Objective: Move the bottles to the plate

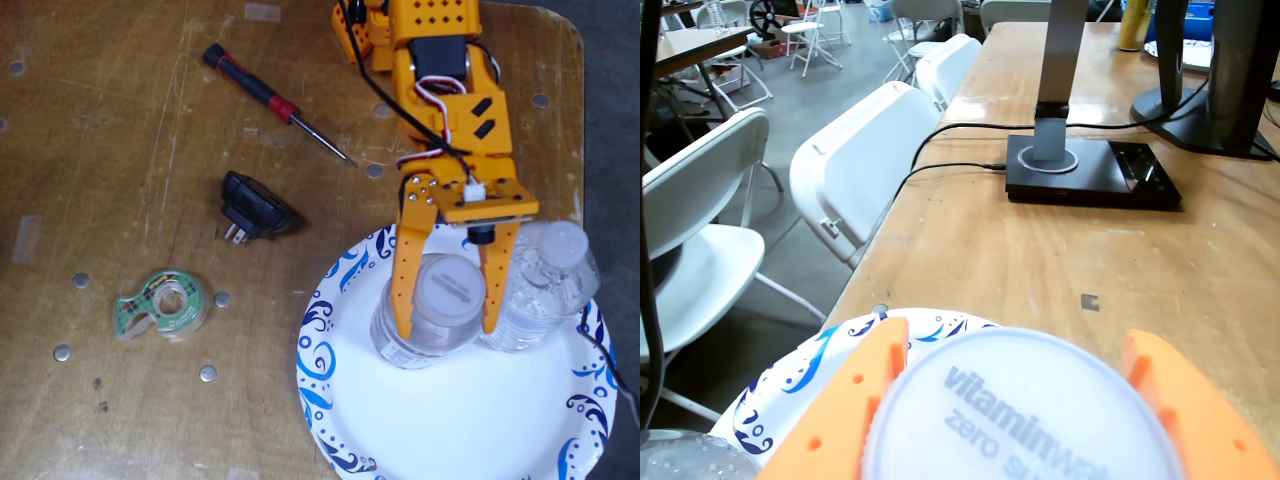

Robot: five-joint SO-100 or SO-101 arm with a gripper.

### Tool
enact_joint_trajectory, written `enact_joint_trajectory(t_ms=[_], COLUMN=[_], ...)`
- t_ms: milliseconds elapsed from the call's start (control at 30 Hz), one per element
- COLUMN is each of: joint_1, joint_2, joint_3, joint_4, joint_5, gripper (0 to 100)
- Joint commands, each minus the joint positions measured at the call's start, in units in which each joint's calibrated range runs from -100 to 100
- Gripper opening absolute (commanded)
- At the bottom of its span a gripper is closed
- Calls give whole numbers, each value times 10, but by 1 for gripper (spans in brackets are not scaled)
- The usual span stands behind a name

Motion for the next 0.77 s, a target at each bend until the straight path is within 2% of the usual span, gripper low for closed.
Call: enact_joint_trajectory(t_ms=[0, 200, 367, 467, 733], joint_1=[6, 4, 2, -2, -6], joint_2=[-25, -26, -29, -31, -62], joint_3=[0, -11, -7, -5, -11], joint_4=[-19, -19, -19, -19, -10], joint_5=[1, 0, 0, 0, -24], gripper=[13, 15, 32, 39, 41])
